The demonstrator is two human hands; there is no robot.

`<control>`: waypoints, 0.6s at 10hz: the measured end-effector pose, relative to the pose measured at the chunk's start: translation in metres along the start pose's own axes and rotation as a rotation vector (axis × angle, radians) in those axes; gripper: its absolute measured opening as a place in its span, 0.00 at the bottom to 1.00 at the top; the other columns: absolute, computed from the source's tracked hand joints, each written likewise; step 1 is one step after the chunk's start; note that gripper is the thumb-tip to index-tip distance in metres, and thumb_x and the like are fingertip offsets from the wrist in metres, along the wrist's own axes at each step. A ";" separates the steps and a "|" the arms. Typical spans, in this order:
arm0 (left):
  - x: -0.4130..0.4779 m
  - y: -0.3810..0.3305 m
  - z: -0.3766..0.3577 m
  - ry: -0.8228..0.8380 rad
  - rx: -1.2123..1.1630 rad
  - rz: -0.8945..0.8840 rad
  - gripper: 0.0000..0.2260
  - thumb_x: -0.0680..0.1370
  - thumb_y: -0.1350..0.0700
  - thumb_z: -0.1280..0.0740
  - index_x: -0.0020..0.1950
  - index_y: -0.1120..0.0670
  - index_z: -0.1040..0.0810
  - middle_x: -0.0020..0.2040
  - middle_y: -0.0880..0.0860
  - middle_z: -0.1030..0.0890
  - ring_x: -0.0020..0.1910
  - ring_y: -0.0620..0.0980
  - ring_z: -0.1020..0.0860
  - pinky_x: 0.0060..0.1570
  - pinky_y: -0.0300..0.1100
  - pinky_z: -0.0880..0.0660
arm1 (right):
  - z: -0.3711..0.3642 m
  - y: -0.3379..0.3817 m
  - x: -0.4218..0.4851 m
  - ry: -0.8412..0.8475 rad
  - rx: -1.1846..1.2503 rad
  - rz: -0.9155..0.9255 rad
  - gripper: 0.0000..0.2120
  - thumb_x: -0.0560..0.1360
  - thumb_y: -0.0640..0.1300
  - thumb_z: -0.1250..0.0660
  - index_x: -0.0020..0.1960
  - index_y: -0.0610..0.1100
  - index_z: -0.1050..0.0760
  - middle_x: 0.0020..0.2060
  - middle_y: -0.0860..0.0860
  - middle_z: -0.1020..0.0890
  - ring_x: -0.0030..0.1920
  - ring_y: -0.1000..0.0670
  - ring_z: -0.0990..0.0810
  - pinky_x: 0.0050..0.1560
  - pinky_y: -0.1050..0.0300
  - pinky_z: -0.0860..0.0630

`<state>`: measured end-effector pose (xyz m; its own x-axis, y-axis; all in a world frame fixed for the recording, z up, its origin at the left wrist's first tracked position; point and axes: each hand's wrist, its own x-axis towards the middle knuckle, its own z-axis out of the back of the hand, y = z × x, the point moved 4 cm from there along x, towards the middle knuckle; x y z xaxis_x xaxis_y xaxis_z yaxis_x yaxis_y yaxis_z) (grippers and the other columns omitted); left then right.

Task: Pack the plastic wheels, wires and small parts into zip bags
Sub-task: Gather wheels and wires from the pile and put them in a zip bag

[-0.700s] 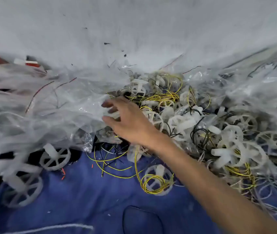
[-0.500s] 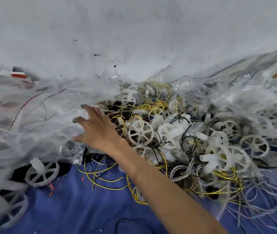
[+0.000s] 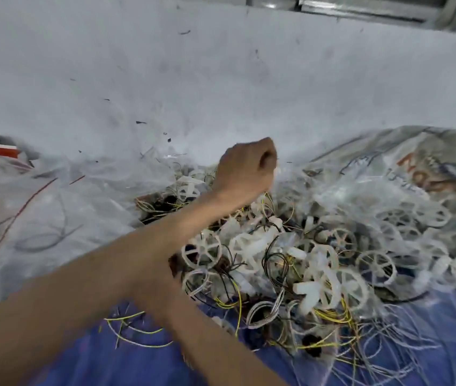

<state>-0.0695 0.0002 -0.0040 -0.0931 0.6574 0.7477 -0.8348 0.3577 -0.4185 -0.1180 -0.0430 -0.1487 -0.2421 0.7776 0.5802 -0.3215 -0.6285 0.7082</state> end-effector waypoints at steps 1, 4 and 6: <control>-0.081 0.053 0.057 0.040 0.241 -0.153 0.10 0.72 0.61 0.42 0.36 0.59 0.22 0.30 0.48 0.23 0.24 0.45 0.28 0.24 0.42 0.25 | -0.015 0.009 -0.025 0.683 -0.439 0.390 0.12 0.76 0.39 0.42 0.56 0.34 0.27 0.51 0.37 0.21 0.52 0.35 0.23 0.47 0.46 0.28; -0.223 0.204 0.165 0.053 0.430 0.658 0.34 0.69 0.39 0.38 0.65 0.63 0.30 0.62 0.66 0.28 0.62 0.68 0.31 0.60 0.62 0.34 | 0.042 -0.006 -0.041 0.399 -0.009 0.263 0.04 0.78 0.44 0.46 0.47 0.45 0.41 0.40 0.44 0.28 0.36 0.45 0.27 0.33 0.48 0.32; -0.239 0.190 0.143 -0.278 -0.502 0.910 0.19 0.72 0.58 0.30 0.62 0.48 0.25 0.43 0.49 0.19 0.43 0.50 0.21 0.49 0.52 0.26 | 0.059 -0.022 -0.052 0.497 -0.034 0.220 0.06 0.79 0.42 0.45 0.47 0.40 0.34 0.40 0.48 0.30 0.38 0.53 0.33 0.39 0.61 0.36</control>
<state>-0.2836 -0.1838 -0.1889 -0.7402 0.6628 0.1132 -0.0776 0.0829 -0.9935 -0.0440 -0.0703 -0.1708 -0.7082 0.5462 0.4474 -0.2418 -0.7830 0.5731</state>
